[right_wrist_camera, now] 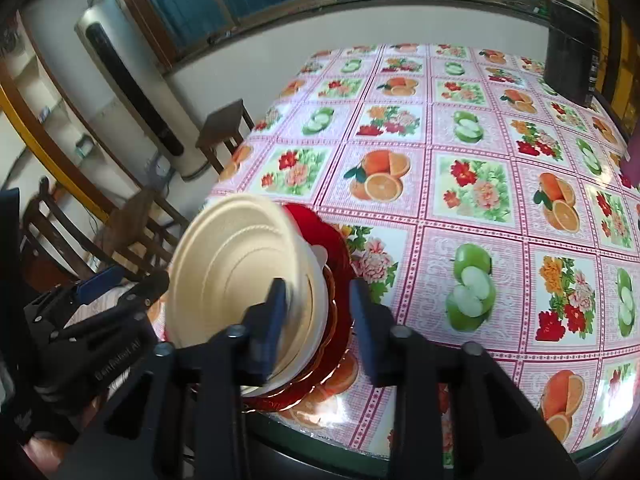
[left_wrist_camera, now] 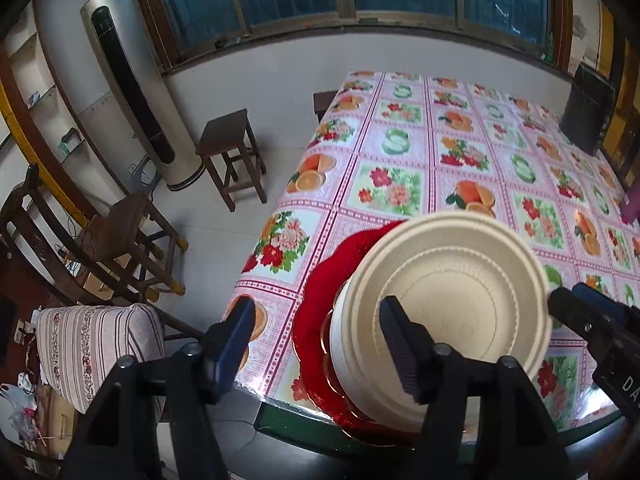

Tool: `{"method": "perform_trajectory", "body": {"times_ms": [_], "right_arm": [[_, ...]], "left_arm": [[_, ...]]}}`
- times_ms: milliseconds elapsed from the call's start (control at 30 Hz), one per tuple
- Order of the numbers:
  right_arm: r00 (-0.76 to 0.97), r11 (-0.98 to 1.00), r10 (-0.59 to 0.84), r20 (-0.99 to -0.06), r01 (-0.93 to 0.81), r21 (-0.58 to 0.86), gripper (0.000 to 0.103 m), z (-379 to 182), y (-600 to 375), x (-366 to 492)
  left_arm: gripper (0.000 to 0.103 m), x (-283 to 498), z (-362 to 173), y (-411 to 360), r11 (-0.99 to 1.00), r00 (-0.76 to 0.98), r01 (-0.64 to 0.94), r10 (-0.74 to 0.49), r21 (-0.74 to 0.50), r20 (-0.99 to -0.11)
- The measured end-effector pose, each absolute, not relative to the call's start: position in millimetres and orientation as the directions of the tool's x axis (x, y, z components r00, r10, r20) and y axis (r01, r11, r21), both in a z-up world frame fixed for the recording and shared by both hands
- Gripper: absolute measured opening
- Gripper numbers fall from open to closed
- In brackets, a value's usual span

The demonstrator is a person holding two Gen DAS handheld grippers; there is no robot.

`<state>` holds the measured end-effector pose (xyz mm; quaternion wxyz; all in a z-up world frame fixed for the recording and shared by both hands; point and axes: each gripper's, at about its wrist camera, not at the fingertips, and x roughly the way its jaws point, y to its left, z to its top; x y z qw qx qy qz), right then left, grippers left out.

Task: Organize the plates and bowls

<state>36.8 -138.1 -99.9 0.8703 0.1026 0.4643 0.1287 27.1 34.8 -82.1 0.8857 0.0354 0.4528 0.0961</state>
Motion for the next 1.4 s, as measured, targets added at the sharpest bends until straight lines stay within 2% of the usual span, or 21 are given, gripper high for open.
{"method": "perform_trajectory", "body": {"times_ms": [367,533,1400], "right_arm": [[0.54,0.95,0.292,-0.789,-0.071,0.303,0.041,-106.7,-178.1,2.3],[0.538,0.949,0.298,-0.788,-0.079,0.304,0.041,-107.6,-183.9,-14.7],[0.527,0.944,0.33,-0.783,-0.183,0.275,0.041,-101.7,-149.3,-29.7]], "left_arm": [[0.094,7.0,-37.1,26.9,0.99,0.665,-0.108,0.143,0.094,-0.733],[0.1,4.7,-24.9,16.6,0.994,0.678,-0.072,0.109,0.081,-0.727],[0.102,2.4,-28.3,19.9,0.994,0.651,-0.072,0.111,0.085,-0.751]]}}
